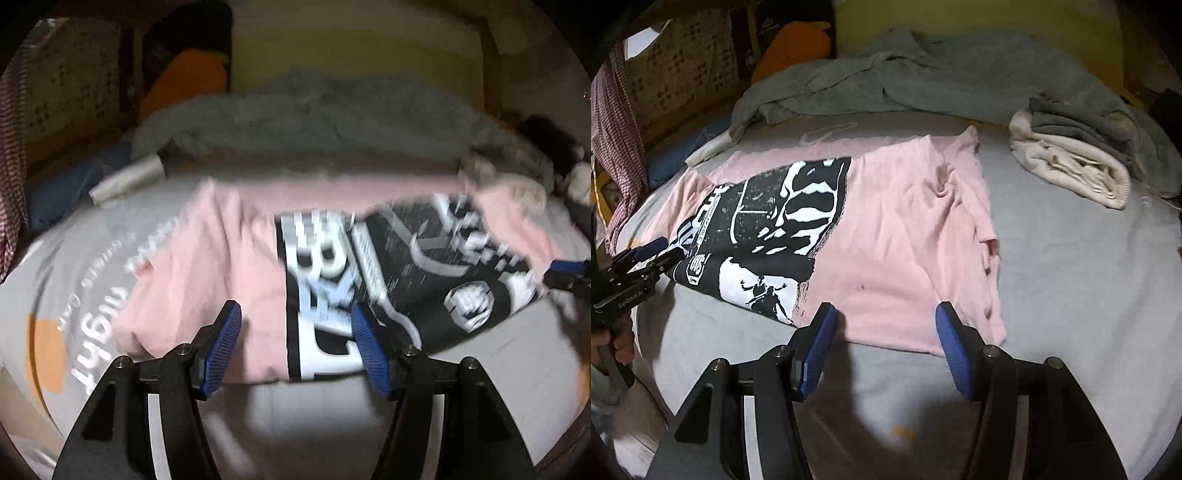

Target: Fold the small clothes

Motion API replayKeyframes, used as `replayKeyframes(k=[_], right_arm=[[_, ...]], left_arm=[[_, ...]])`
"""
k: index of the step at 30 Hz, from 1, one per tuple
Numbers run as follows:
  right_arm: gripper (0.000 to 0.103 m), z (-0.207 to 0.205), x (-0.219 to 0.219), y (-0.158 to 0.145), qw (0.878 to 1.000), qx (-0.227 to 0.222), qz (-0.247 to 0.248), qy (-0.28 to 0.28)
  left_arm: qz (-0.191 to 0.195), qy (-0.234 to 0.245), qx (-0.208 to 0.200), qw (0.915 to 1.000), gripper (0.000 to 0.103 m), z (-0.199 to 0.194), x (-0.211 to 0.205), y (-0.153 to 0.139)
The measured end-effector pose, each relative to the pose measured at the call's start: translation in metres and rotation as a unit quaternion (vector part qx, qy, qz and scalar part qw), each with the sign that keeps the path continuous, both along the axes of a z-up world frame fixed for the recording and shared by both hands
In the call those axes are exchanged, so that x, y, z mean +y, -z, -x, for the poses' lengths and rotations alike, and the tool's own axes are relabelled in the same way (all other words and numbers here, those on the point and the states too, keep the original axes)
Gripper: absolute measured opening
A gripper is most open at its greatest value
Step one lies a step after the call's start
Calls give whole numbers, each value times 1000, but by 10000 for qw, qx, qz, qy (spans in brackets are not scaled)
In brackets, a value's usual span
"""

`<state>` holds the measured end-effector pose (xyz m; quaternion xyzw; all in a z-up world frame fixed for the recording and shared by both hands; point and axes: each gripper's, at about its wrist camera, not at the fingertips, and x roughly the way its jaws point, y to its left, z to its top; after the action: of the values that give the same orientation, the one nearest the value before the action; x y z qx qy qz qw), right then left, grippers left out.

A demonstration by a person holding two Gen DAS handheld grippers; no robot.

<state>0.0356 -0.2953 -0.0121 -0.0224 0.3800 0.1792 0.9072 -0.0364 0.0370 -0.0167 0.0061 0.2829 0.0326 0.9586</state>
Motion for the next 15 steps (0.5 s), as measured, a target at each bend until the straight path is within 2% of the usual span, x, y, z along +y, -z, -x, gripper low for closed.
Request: replayKeyframes(k=[2, 5, 9, 11, 13, 14, 15], right_arm=[[58, 4, 2, -12, 9987, -466, -197, 25], [58, -1, 11, -28, 9956, -795, -482, 104], [58, -6, 26, -31, 9956, -866, -362, 65], [58, -10, 32, -23, 9969, -729, -307, 37], [58, -12, 39, -13, 9985, -486, -239, -112], [58, -13, 45, -7, 9990, -414, -64, -160], [58, -12, 48, -1, 9990, -407, 115, -170]], left_arm=[[34, 4, -465, 9989, 63, 5, 1, -14], [3, -337, -675, 9972, 63, 4, 9, -23], [406, -698, -379, 9960, 63, -10, 36, -18], [451, -864, -134, 9952, 63, -18, 49, -9], [423, -1162, 434, 9914, 63, -32, 60, 7], [557, -1260, 561, 9889, 64, -34, 68, 15], [692, -1246, 517, 9884, 63, -33, 71, 17]])
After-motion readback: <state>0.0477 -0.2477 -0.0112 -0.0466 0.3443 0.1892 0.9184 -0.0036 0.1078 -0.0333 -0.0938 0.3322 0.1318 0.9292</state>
